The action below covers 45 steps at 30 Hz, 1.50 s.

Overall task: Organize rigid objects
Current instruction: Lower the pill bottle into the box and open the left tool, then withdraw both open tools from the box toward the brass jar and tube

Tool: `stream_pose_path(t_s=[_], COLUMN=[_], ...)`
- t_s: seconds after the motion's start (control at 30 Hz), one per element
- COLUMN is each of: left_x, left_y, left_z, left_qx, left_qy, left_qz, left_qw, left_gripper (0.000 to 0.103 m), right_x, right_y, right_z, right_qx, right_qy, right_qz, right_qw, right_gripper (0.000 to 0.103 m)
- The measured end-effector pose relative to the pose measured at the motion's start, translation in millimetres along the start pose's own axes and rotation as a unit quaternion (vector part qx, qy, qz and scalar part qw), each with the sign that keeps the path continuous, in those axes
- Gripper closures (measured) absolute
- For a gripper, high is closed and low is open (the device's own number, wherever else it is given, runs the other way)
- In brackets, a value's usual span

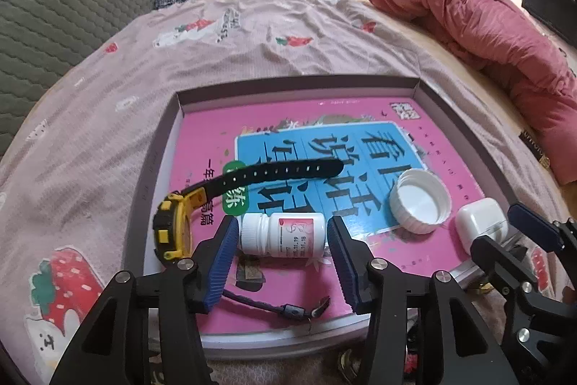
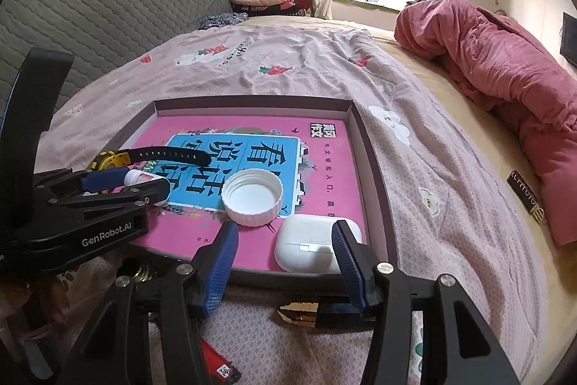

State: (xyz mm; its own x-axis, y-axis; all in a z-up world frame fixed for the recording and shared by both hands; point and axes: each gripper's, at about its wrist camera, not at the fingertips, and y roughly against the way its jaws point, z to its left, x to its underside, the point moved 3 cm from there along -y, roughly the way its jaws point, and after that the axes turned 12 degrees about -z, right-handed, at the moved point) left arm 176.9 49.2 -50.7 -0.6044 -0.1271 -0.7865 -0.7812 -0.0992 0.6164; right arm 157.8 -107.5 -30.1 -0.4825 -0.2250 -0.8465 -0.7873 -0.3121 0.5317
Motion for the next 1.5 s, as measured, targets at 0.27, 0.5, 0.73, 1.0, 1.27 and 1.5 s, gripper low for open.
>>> stream_pose_path(t_s=[0.27,0.5,0.73,1.0,1.27,1.5], left_x=[-13.7,-22.9,-31.7,-41.1,-48.5,-56.5], left_y=[26.5,53.9,77.6,106.4,131.7,157.7], left_z=[-0.7,0.2,3.2,0.4,-5.2,-11.4], left_qx=[-0.006,-0.016,-0.024,-0.031,-0.036,-0.036], left_qy=[-0.002,-0.004,-0.006,-0.012,-0.019,-0.026], left_qz=[-0.026,-0.050,-0.068,-0.093,-0.114,-0.136], left_qw=[0.9996,0.9986,0.9974,0.9951,0.9926,0.9897], left_gripper=[0.045,0.044,0.044,0.038,0.037,0.033], right_x=[-3.0,-9.8,-15.7,-19.8,-23.3,-25.1], right_y=[9.4,24.3,38.0,52.2,69.1,84.5], right_z=[-2.8,-6.6,-11.1,-13.2,-19.7,-24.3], right_qx=[-0.005,-0.005,-0.009,-0.013,-0.013,-0.013], right_qy=[-0.009,-0.010,-0.016,-0.013,-0.017,-0.019], right_qz=[-0.007,-0.025,-0.040,-0.053,-0.069,-0.082], right_qw=[1.000,1.000,0.999,0.998,0.997,0.996], right_gripper=[0.049,0.049,0.049,0.049,0.048,0.048])
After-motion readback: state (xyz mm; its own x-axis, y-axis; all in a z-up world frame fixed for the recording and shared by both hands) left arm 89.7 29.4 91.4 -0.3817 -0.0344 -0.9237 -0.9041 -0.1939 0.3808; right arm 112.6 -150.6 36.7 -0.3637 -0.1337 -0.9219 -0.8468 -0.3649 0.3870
